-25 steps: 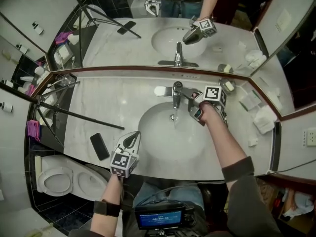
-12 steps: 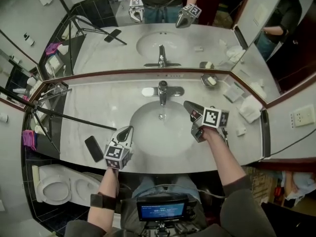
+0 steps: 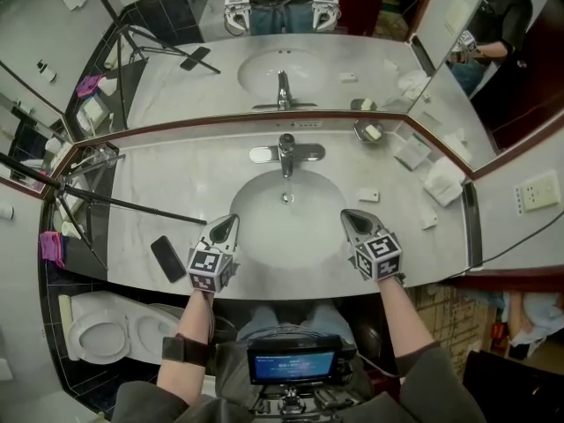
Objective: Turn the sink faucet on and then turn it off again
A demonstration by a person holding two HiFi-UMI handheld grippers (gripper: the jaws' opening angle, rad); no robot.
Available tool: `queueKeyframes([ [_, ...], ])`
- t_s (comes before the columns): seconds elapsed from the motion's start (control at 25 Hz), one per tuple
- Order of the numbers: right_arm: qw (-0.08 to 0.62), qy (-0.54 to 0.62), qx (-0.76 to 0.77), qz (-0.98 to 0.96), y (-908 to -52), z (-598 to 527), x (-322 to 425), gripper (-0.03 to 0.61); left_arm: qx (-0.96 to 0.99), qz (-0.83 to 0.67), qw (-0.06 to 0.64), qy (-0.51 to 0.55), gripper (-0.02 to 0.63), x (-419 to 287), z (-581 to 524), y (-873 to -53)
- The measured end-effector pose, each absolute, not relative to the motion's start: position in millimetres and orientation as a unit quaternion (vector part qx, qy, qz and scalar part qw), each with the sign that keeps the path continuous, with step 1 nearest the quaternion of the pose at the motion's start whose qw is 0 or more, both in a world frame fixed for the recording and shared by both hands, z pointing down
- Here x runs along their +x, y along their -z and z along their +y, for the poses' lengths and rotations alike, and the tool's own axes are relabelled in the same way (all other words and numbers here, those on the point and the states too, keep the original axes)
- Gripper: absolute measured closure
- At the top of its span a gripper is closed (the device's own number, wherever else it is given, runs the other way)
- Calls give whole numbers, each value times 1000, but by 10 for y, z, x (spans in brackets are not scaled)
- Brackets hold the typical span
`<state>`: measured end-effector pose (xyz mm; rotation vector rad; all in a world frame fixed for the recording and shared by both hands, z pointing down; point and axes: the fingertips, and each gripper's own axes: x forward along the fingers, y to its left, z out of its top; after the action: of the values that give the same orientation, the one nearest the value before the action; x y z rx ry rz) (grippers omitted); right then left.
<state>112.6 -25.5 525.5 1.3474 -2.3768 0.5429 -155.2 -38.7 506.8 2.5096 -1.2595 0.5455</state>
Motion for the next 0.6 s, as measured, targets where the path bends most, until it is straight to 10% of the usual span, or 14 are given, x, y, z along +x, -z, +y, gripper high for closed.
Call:
queueKeyframes([
  [0.6,182,-188,472,-842,-5469,-234,1148,571,866,-440,138,-193,613,-1547,-314,-5061],
])
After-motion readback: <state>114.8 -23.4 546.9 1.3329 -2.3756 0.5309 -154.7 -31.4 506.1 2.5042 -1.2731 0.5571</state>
